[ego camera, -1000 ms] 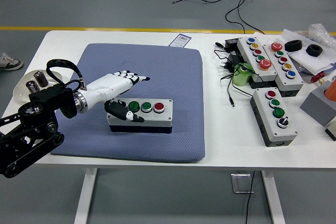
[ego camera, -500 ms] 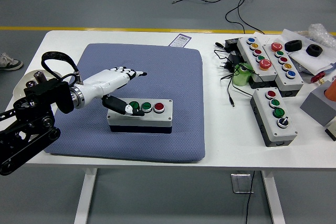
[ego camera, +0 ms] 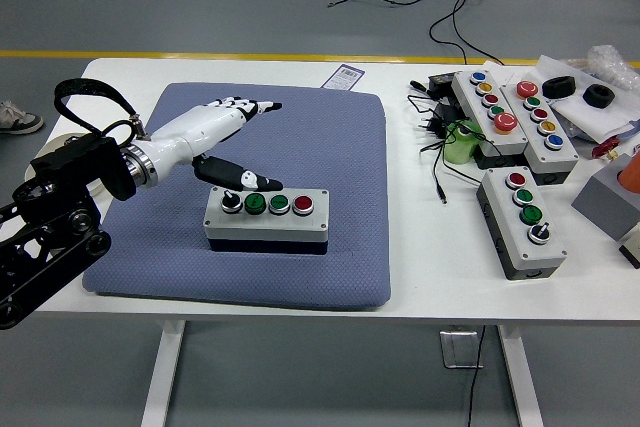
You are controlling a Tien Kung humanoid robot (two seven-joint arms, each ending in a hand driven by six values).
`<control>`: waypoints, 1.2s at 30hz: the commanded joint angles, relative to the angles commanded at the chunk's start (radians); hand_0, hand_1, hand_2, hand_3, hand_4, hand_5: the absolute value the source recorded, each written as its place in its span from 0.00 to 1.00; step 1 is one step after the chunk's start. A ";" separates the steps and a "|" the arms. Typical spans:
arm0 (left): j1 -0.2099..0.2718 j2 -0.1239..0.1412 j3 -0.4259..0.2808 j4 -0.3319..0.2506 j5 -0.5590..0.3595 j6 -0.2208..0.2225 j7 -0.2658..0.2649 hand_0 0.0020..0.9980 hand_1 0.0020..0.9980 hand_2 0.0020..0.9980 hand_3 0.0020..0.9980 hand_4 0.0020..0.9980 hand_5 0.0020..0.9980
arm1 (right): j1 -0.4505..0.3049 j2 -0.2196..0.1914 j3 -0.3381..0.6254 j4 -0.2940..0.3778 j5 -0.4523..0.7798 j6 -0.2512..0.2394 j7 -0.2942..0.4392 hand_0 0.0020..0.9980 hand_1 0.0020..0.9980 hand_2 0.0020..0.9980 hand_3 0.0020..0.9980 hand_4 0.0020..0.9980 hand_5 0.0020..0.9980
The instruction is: Pick up the button,place it on the desk,press the button,press the button
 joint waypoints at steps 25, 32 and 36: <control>0.118 0.025 0.041 -0.337 0.090 -0.094 0.442 0.00 0.00 0.00 0.79 0.67 1.00 | -0.012 0.004 0.011 0.000 -0.012 0.001 -0.005 0.59 0.68 0.72 0.64 0.34 0.15; 0.122 0.027 0.067 -0.342 0.066 -0.120 0.445 0.00 0.00 0.00 0.81 0.67 1.00 | -0.010 0.003 0.001 0.000 0.000 0.001 -0.002 0.59 0.68 0.72 0.64 0.34 0.15; 0.124 0.030 0.079 -0.347 0.068 -0.122 0.444 0.00 0.00 0.00 0.82 0.67 1.00 | -0.010 0.003 0.001 0.000 0.001 0.001 -0.002 0.59 0.68 0.72 0.64 0.34 0.16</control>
